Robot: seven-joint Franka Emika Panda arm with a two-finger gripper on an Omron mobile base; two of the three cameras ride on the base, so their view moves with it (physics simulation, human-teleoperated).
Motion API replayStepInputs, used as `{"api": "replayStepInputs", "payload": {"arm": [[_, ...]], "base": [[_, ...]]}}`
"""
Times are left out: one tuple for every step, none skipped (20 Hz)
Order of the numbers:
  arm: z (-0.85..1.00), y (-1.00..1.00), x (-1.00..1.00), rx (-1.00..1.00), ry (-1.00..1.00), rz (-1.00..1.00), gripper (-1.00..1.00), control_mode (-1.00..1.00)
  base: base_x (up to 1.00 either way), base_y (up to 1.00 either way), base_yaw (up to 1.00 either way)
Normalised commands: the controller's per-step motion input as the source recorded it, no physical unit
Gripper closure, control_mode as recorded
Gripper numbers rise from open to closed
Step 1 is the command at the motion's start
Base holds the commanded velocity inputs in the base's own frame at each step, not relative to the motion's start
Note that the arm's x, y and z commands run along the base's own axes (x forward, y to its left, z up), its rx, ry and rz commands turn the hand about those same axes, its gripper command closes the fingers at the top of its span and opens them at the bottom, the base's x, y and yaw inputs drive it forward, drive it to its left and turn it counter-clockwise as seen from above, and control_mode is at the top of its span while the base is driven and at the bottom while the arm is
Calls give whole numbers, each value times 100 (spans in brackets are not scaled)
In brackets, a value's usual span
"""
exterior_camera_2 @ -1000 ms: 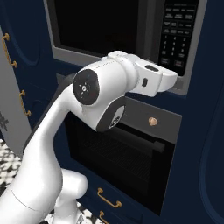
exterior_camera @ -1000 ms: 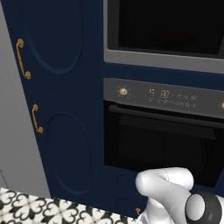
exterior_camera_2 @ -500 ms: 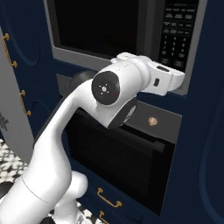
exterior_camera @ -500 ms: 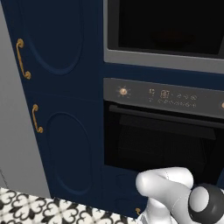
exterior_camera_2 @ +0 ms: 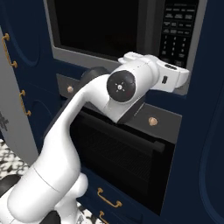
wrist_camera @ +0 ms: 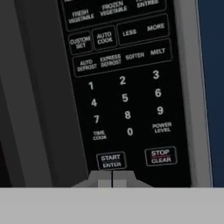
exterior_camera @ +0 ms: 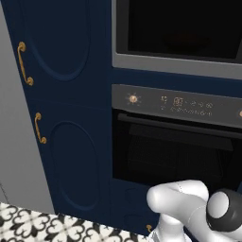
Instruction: Pick the potato from the sink and place it in the bowl. Then pick the bowl and place it in the microwave. Then close the microwave door and press the start button.
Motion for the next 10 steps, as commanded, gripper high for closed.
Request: {"api": "replayStepInputs", "payload": {"arm": [[-16,-11,34,0,1,5,100,-100],[-15,-15,34,0,0,5,100,-100],[-11,-10,30,0,0,4,100,-100],[-8,-14,30,0,0,4,100,-100],[-6,-14,31,0,0,3,100,-100],[-4,-16,29,0,0,3,100,-100],[-2,-17,34,0,0,3,100,-100],[-4,-15,31,0,0,3,100,-100],[-5,-14,34,0,0,3,100,-100],[-11,-11,38,0,0,3,100,-100]], "base": [[0,0,0],[0,0,0],[0,0,0],[0,0,0],[0,0,0],[0,0,0],[0,0,0],[0,0,0],[0,0,0],[0,0,0]]}}
